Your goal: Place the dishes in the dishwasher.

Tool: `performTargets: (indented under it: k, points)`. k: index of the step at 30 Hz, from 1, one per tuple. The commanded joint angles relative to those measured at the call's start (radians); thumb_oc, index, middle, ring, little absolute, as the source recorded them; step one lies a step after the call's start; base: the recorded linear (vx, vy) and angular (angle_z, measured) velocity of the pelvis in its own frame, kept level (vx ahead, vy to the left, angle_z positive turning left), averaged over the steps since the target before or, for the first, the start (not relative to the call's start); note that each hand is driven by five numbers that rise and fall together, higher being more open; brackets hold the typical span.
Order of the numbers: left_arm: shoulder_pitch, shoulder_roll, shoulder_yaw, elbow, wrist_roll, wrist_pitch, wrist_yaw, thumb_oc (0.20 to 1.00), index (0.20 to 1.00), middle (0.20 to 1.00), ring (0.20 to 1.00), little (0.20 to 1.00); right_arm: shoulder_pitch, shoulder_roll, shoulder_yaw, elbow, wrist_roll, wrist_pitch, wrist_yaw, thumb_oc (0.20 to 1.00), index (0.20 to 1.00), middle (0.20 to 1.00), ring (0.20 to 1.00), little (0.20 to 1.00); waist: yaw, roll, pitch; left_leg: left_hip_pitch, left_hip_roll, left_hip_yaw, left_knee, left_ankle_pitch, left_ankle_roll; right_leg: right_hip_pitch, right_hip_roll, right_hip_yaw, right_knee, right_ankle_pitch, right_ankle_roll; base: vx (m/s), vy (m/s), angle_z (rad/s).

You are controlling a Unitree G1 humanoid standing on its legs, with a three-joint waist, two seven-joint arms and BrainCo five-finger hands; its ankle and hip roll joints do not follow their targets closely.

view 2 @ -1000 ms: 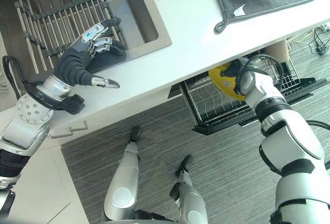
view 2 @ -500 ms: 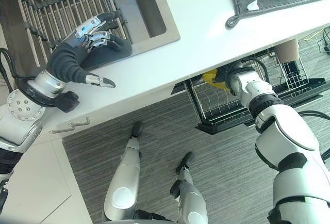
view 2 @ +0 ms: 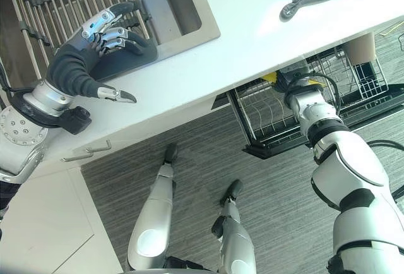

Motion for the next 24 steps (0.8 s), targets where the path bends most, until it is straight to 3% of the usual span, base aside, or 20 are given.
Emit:
performTargets:
  k: [1, 8, 16, 24]
  points:
    - [0.005, 0.009, -0.103, 0.053, -0.007, -0.030, 0.033, 1.000, 1.000, 1.000, 1.000, 1.000, -0.190, -0.044, -0.086, -0.016, -0.047, 0.184, -0.335, 0.200, 0.200, 0.200, 0.200, 0.200, 0.019, -0.023, -0.015, -0.078, -0.039, -0.031, 0.037, -0.003, 0.007, 0.254, -0.047, 0.004, 0.015, -0.167, 0.088, -0.10, 0.048, -0.01]
    - [-0.052, 0.009, -0.157, 0.072, -0.015, -0.044, 0.096, 1.000, 1.000, 1.000, 1.000, 1.000, -0.253, -0.029, -0.035, -0.005, -0.090, 0.125, -0.397, 0.200, 0.200, 0.200, 0.200, 0.200, 0.000, 0.002, -0.010, -0.135, -0.052, -0.026, 0.104, -0.025, 0.017, 0.188, -0.064, 0.018, 0.059, -0.180, 0.077, -0.09, 0.068, 0.01]
    - [-0.100, 0.014, -0.195, 0.097, -0.015, -0.062, 0.108, 1.000, 1.000, 1.000, 1.000, 1.000, -0.278, 0.041, 0.002, -0.006, -0.084, 0.093, -0.432, 0.200, 0.200, 0.200, 0.200, 0.200, 0.011, 0.002, -0.001, -0.168, -0.067, -0.041, 0.129, -0.033, 0.024, 0.133, -0.063, 0.018, 0.095, -0.186, 0.069, -0.04, -0.008, 0.00]
    - [-0.124, 0.000, -0.214, 0.102, -0.001, -0.072, 0.113, 1.000, 1.000, 1.000, 1.000, 1.000, -0.274, 0.110, 0.020, -0.012, -0.113, -0.016, -0.363, 0.200, 0.200, 0.200, 0.200, 0.200, 0.020, 0.020, 0.012, -0.175, -0.083, -0.044, 0.124, -0.028, 0.029, 0.101, -0.071, 0.009, 0.115, -0.185, 0.068, 0.00, -0.001, 0.00]
